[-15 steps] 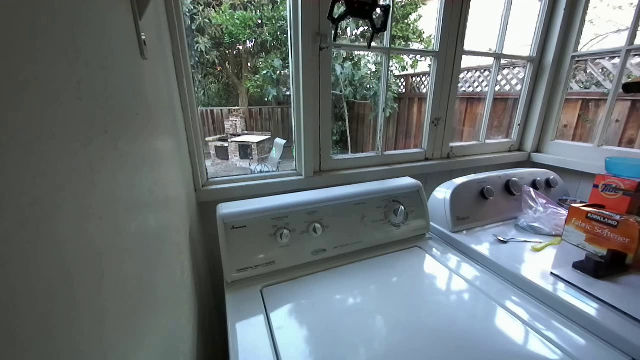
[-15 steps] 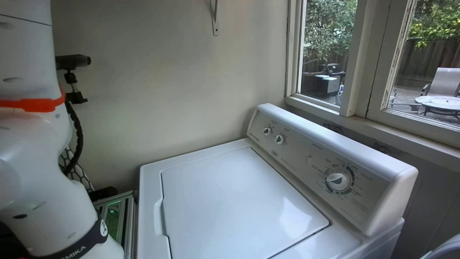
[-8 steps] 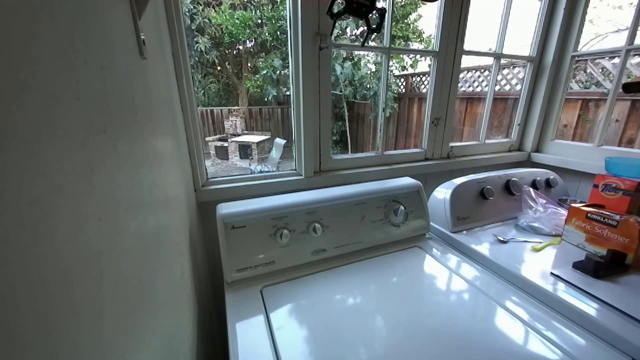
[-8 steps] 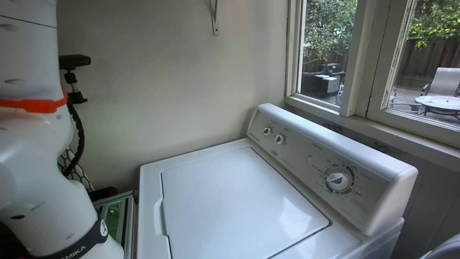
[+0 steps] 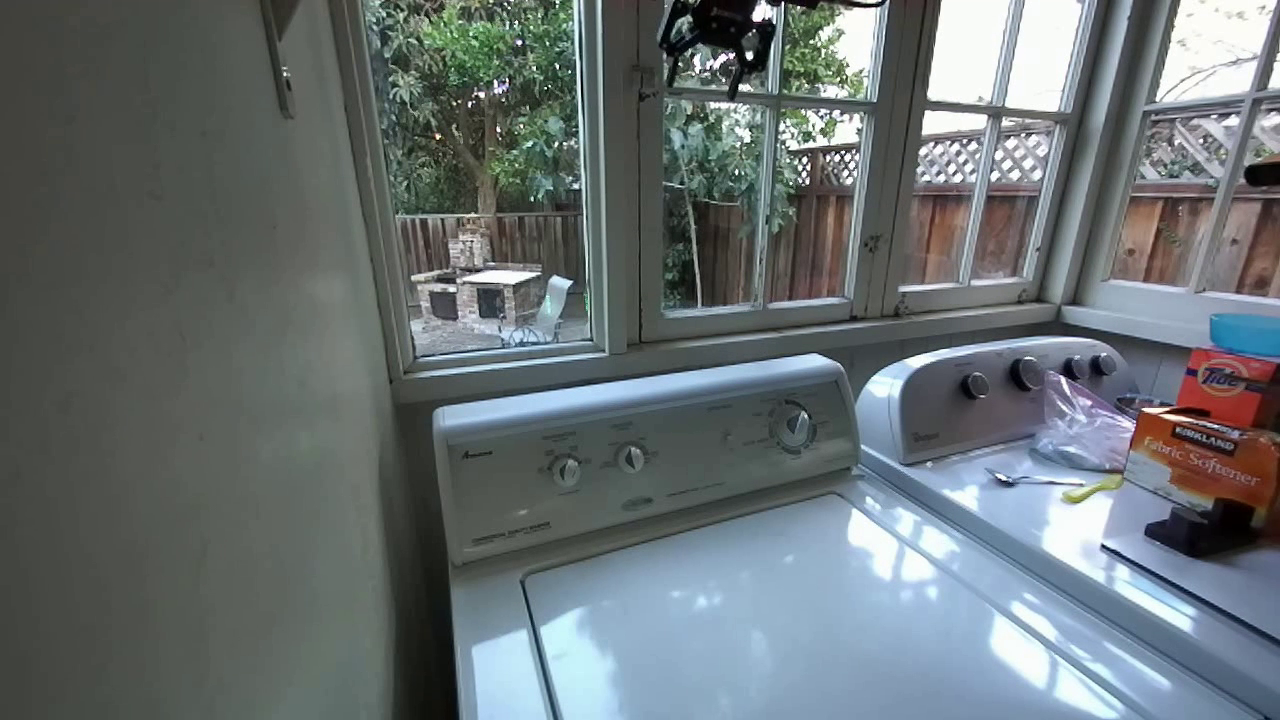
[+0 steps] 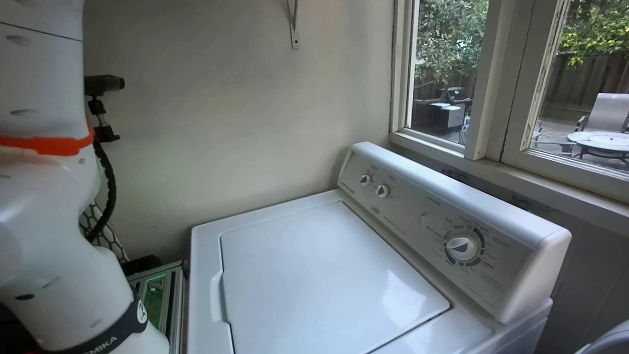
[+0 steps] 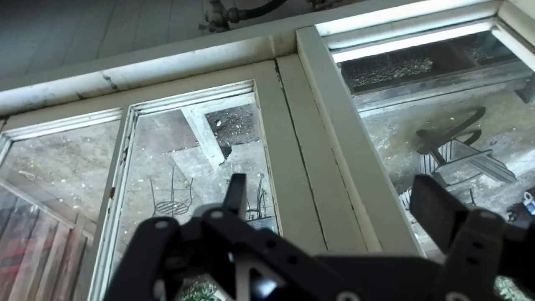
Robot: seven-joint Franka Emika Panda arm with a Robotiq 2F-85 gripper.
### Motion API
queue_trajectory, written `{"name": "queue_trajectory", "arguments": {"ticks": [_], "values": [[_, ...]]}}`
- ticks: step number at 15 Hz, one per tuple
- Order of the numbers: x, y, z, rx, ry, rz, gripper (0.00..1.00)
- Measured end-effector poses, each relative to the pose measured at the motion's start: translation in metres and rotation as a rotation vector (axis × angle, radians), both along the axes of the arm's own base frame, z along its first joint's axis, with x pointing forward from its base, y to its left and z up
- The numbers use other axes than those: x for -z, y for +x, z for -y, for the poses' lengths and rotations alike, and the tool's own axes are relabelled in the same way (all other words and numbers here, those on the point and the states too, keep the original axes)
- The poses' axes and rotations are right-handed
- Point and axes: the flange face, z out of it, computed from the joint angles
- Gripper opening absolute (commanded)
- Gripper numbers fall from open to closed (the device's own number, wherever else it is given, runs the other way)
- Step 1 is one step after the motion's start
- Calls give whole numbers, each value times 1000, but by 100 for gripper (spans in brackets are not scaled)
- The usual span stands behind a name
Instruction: Open the window.
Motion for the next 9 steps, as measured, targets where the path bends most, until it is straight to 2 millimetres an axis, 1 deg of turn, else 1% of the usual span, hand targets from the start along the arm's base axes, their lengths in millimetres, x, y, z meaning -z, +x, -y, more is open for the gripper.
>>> {"name": "queue_trajectory", "arguments": {"ticks": [2, 4, 7, 9], "values": [[0, 7, 2, -43, -75, 23, 100], [-6, 17, 2, -66, -116, 75, 100], [-15, 30, 0, -81, -113, 161, 100], [-16, 36, 0, -82, -107, 186, 100]]}}
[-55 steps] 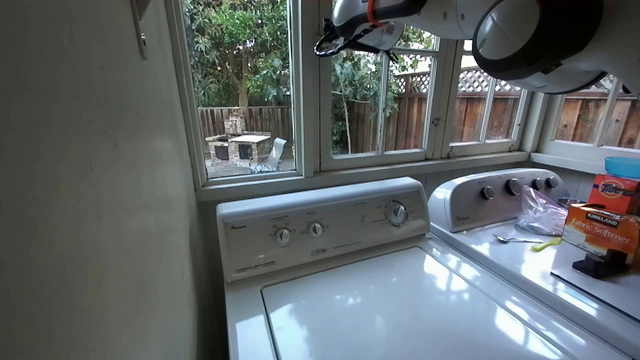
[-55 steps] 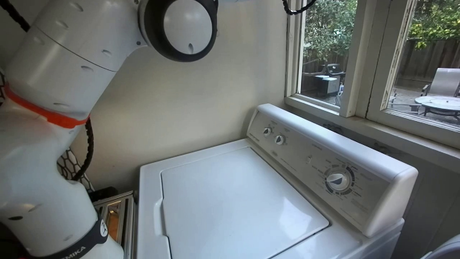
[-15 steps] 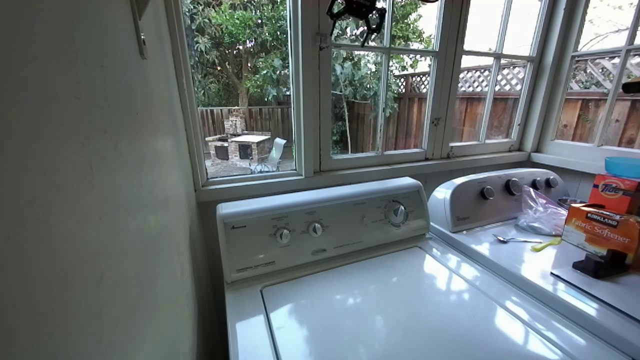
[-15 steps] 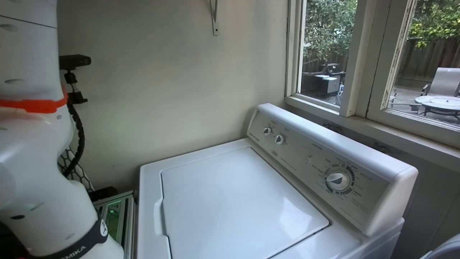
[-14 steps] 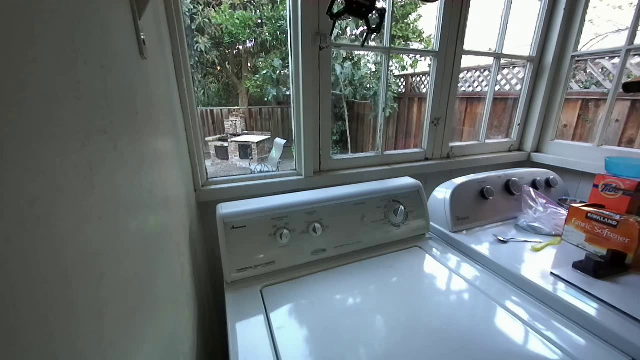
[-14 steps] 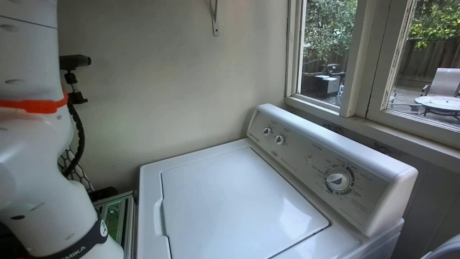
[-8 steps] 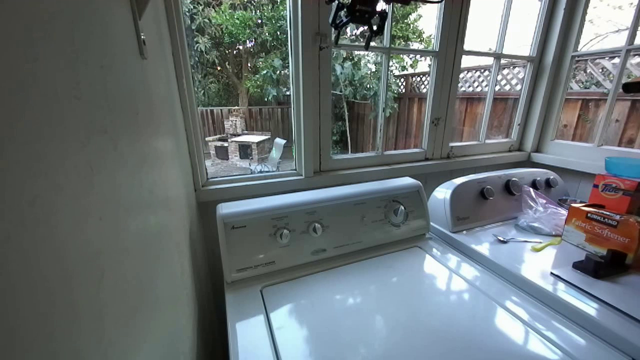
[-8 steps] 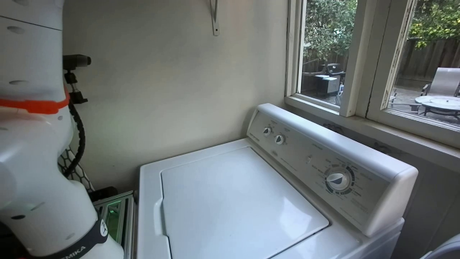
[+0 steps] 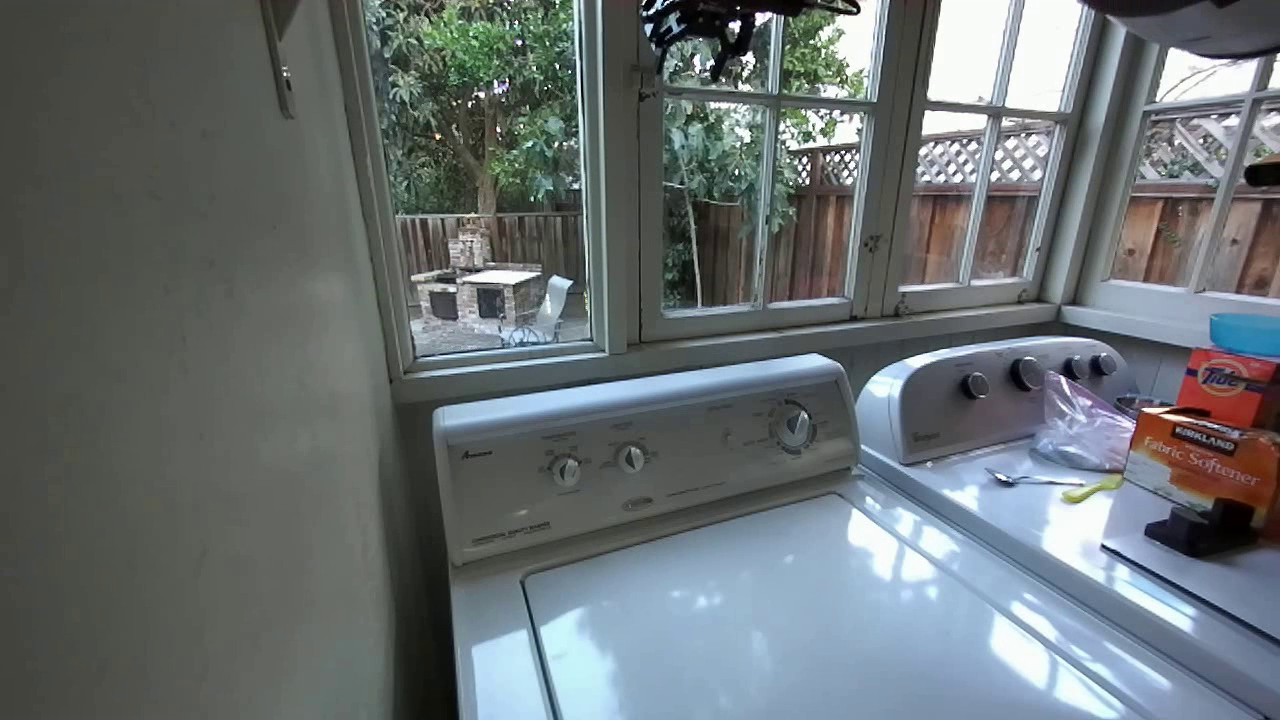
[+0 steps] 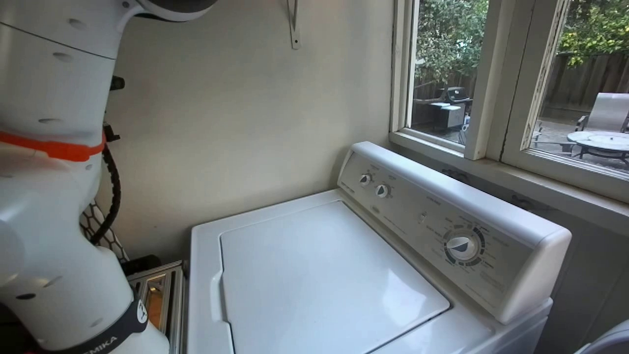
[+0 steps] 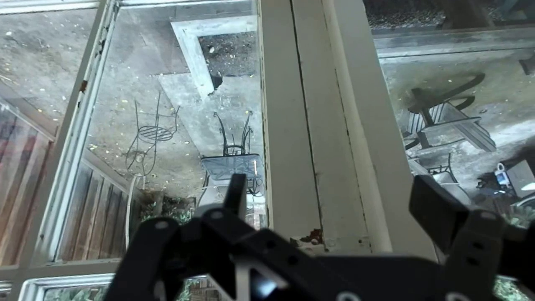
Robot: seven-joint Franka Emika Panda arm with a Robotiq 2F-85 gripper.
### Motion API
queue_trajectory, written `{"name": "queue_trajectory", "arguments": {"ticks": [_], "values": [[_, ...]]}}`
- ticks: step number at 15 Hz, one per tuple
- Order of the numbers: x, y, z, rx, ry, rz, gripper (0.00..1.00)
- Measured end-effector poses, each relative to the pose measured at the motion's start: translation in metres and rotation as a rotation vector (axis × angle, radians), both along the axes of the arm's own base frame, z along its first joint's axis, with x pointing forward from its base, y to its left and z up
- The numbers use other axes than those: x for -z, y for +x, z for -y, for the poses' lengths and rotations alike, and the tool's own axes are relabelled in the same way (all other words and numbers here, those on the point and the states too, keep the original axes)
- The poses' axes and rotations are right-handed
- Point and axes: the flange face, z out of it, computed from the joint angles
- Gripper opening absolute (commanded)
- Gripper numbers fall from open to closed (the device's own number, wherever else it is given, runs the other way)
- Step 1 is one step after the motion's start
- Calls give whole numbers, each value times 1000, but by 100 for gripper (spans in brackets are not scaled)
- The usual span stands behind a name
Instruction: Open the window.
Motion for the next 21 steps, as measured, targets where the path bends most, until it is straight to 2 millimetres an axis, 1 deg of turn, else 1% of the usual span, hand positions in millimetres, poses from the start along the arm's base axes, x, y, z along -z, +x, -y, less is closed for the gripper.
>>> {"name": "queue_trajectory", "arguments": {"ticks": [6, 12, 15, 18, 19, 21], "values": [[0, 7, 1, -4, 0, 33, 100], [22, 40, 7, -43, -25, 156, 100], [25, 50, 8, -57, -32, 238, 100], [24, 55, 7, -70, -38, 305, 93], [24, 56, 6, -73, -39, 320, 84], [23, 57, 4, -76, -39, 347, 86]]}}
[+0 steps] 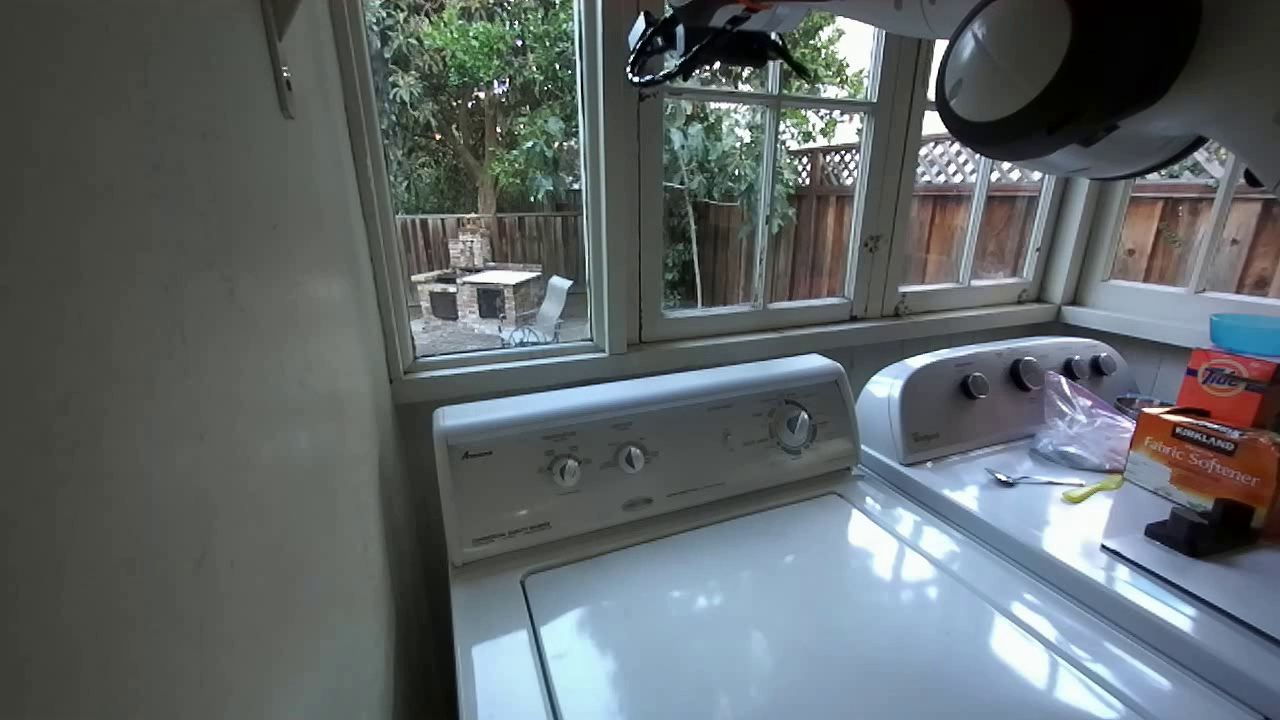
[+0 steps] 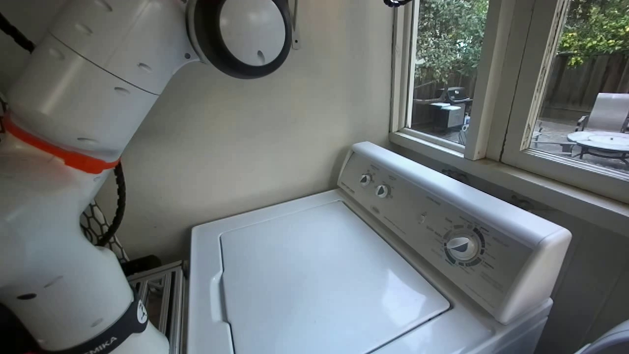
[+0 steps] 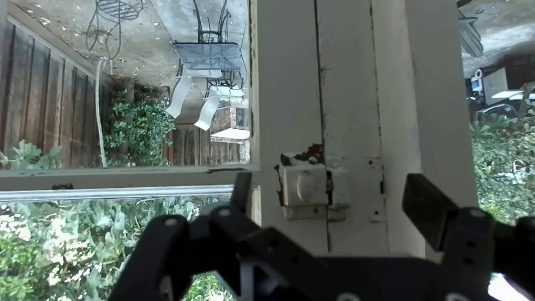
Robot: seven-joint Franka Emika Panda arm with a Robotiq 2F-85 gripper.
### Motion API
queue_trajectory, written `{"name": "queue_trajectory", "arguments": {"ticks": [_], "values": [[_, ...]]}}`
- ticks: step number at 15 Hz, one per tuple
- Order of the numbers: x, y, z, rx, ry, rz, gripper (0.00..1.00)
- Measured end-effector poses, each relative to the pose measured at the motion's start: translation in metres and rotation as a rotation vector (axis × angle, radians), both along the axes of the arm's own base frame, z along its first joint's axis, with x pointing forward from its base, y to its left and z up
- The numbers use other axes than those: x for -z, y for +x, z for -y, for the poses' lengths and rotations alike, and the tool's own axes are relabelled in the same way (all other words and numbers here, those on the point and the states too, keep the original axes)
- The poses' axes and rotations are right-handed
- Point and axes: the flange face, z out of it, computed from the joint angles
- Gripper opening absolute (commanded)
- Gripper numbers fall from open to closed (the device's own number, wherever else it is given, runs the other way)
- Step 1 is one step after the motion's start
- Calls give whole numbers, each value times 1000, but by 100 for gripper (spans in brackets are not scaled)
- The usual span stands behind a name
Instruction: Open the window.
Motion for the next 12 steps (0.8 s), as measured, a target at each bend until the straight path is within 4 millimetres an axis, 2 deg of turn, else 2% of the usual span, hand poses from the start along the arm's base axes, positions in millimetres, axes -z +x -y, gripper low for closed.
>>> {"name": "queue_trajectory", "arguments": {"ticks": [1, 2, 5, 7, 9, 11, 12], "values": [[0, 1, 0, -1, 1, 9, 83], [1, 1, 0, -1, 1, 16, 85], [5, 4, 1, -1, 2, 33, 82], [7, 6, 1, -1, 3, 44, 73], [8, 7, 1, -3, 4, 61, 59], [10, 9, 1, -5, 2, 70, 59], [11, 9, 1, -7, 0, 72, 51]]}}
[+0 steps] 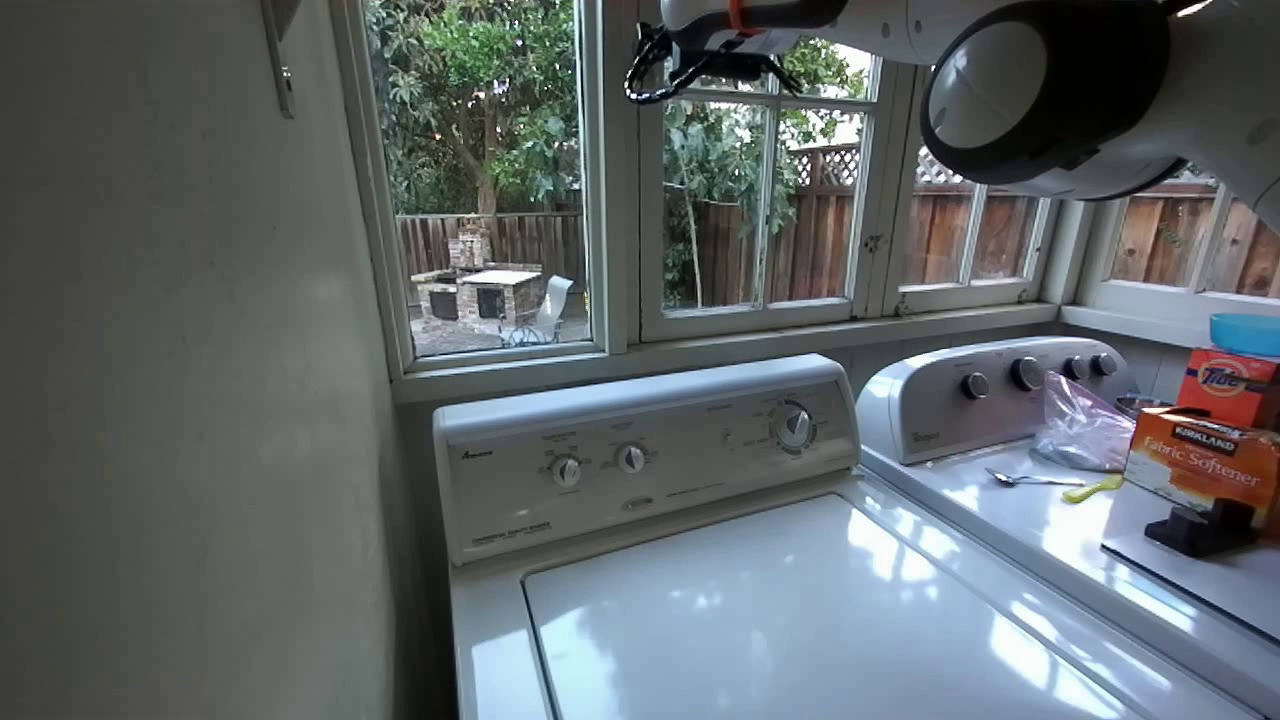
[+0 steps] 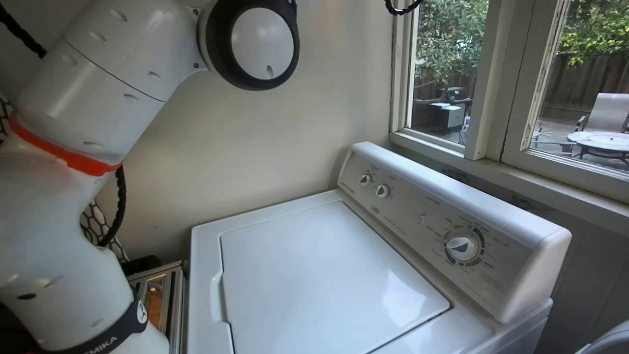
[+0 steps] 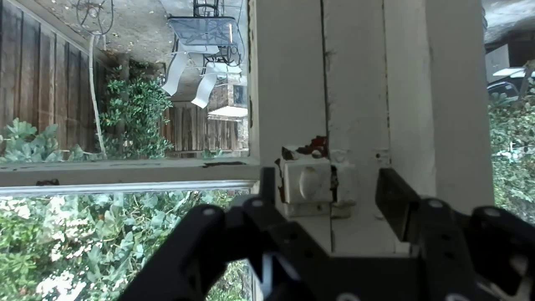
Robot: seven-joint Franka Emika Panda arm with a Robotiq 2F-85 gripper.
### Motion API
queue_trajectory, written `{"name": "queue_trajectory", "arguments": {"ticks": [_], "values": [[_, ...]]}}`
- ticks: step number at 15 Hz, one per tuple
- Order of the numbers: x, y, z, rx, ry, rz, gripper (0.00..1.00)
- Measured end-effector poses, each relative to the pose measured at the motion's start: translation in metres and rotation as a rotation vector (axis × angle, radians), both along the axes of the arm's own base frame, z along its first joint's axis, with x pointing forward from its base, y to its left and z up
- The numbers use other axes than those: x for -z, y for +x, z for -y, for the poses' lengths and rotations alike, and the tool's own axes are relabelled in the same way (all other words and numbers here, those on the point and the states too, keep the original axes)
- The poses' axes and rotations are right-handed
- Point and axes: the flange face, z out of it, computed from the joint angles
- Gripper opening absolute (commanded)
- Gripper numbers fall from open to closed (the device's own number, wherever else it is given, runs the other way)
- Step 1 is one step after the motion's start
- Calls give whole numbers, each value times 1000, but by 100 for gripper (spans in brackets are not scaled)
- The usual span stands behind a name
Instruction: Open the window.
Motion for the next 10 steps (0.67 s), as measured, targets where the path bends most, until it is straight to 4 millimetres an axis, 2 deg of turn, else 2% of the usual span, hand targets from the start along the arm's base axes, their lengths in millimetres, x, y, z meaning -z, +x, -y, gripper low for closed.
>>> {"name": "queue_trajectory", "arguments": {"ticks": [2, 6, 7, 10], "values": [[2, 1, 0, -4, -7, 6, 58], [7, 4, 0, -8, -14, 26, 50], [8, 5, 0, -10, -14, 34, 51], [7, 5, 0, -11, -13, 59, 41]]}}
